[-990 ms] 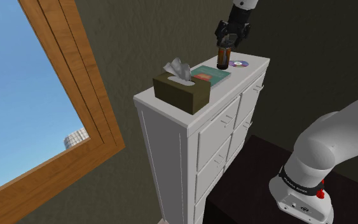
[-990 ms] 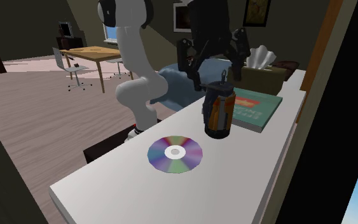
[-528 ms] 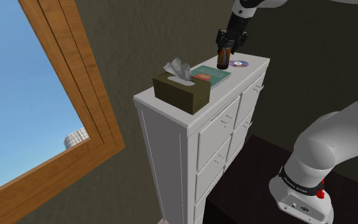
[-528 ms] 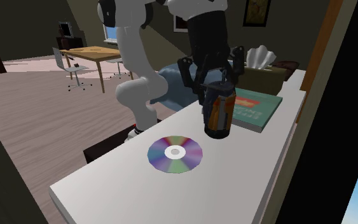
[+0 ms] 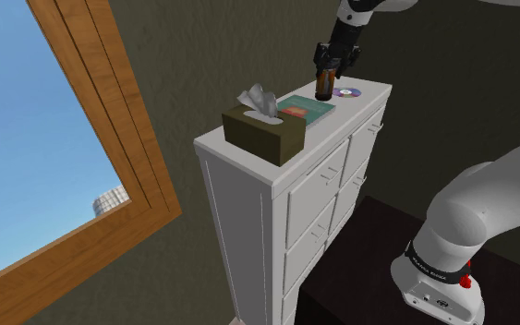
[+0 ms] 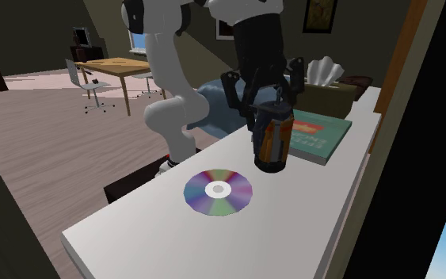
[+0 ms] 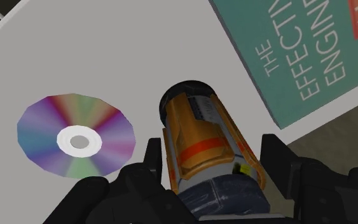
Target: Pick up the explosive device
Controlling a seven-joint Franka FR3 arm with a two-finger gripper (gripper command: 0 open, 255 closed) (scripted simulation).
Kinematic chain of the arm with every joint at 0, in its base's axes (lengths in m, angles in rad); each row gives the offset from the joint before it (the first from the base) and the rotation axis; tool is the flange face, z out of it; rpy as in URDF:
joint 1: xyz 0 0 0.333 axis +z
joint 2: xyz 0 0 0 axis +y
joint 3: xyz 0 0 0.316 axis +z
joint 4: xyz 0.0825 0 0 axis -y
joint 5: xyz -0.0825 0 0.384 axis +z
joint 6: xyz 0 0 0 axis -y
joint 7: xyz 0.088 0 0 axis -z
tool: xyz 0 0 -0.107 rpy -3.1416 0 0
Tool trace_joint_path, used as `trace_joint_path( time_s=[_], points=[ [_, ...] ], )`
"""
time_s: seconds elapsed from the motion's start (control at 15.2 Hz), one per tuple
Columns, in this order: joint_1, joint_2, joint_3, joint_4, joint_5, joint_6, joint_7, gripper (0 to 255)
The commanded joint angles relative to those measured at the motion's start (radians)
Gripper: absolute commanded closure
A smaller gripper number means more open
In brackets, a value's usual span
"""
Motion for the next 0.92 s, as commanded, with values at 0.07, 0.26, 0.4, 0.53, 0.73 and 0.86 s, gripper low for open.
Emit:
trace_joint_path(
  time_s=[0.07, 0.26, 0.4, 0.53, 0.73, 0.86],
  points=[
    [0.001, 0.002, 0.000, 0.013, 0.001, -0.013, 0.000, 255],
    [0.002, 0.010, 0.001, 0.061, 0.002, -0.053, 0.001, 255],
    [0.002, 0.016, 0.001, 0.093, 0.002, -0.079, 0.002, 255],
    [0.003, 0.023, 0.001, 0.127, 0.003, -0.106, 0.003, 255],
    [0.004, 0.035, 0.001, 0.179, 0.004, -0.146, 0.004, 255],
    [0.005, 0.044, 0.001, 0.215, 0.004, -0.173, 0.005, 255]
  ],
)
